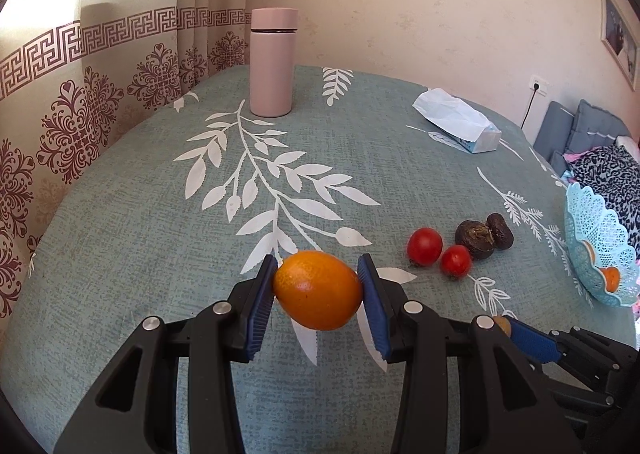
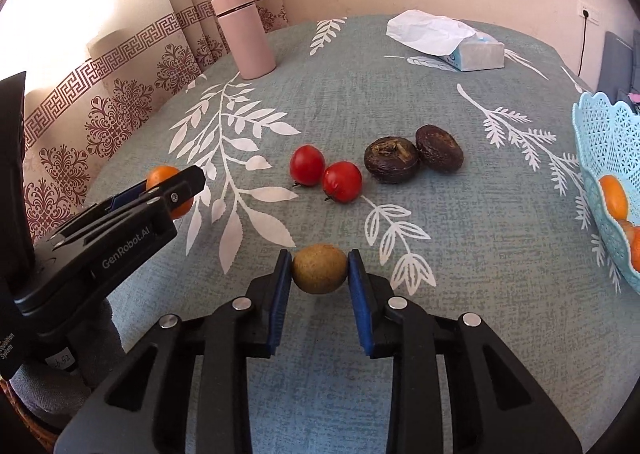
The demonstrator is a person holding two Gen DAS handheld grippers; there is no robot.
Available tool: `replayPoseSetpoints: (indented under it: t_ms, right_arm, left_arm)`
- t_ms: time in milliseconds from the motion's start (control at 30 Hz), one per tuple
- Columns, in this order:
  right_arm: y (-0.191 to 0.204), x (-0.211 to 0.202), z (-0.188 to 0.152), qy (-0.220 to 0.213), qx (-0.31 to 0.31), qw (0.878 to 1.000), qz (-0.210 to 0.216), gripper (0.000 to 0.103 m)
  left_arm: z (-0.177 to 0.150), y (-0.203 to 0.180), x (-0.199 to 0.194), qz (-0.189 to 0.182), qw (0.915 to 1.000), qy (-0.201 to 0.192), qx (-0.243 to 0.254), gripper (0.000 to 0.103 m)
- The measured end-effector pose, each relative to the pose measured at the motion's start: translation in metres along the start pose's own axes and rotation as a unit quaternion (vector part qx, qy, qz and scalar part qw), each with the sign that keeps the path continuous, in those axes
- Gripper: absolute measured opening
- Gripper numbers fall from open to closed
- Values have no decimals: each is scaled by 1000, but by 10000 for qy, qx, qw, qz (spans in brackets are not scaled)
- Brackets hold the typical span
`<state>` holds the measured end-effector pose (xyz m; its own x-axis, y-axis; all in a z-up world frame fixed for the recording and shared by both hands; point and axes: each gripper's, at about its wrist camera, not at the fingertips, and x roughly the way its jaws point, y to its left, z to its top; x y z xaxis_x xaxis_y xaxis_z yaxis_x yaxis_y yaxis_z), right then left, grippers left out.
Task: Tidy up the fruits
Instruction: 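Grasp the brown kiwi with the right tool while the left tool holds the orange, then carry the kiwi into the basket and open the right tool while left holds orange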
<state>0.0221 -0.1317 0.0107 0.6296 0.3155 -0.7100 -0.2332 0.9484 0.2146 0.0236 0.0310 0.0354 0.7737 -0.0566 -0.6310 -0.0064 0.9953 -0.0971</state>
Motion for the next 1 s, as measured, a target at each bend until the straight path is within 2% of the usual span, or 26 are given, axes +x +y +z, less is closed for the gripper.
replayPoseSetpoints:
  t_ms: [267, 533, 1000]
  right_arm:
    - [-43, -34, 4, -371, 528, 9972, -370, 30]
    - [-82, -68, 5, -768, 951, 9894, -787, 29]
    - [-163, -119, -12, -1288, 1864, 9593, -1683, 30]
  left_arm:
    - [-4, -9, -2, -178, 9998, -2, 121, 42]
    - [-7, -17, -4, -284, 9993, -21, 242, 42]
    - [-7, -20, -1, -272, 9991, -4, 311, 42]
